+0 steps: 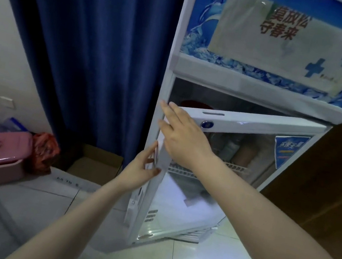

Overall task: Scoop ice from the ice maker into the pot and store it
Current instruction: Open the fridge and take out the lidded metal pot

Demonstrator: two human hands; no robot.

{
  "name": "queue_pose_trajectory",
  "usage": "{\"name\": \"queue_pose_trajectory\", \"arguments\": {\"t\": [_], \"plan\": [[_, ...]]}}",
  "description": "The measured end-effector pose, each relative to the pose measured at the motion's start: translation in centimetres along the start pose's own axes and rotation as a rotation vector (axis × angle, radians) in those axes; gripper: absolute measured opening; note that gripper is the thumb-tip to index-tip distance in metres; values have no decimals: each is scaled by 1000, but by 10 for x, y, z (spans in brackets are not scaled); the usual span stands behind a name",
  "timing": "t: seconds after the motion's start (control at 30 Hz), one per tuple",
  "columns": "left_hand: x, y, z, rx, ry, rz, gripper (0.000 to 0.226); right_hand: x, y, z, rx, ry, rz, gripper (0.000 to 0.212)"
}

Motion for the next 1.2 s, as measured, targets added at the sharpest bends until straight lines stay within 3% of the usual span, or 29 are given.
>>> {"name": "queue_pose_trajectory", "arguments": {"t": [0.07,0.23,0.4,0.8,0.93,1.2], "plan": [[-21,3,17,-21,22,12,75,-22,-7,-11,19,10,14,39],[-66,10,57,-29,84,24,66,-79,-21,-35,70,64,90,49],[-95,33,98,109,101,96,68,-137,-32,-57,55,106,146,45],[-144,71,202,125,-265,256,81,-256,-45,-108,22,156,441,32],[-162,91,235,93,-424,310,81,-295,-52,-129,-48,99,572,34],[-182,108,281,329,-582,265,79,-363,-51,-152,-51,-57,856,47]]}}
Point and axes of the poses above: each hand's wrist, its own x-axis towards the middle knuckle, its own z-axis out of the palm, y = z × x, the point moved 5 cm from there along x, towards the middle knuckle, and after that the axes turned 10 degrees about -y, right-handed, at the moved point
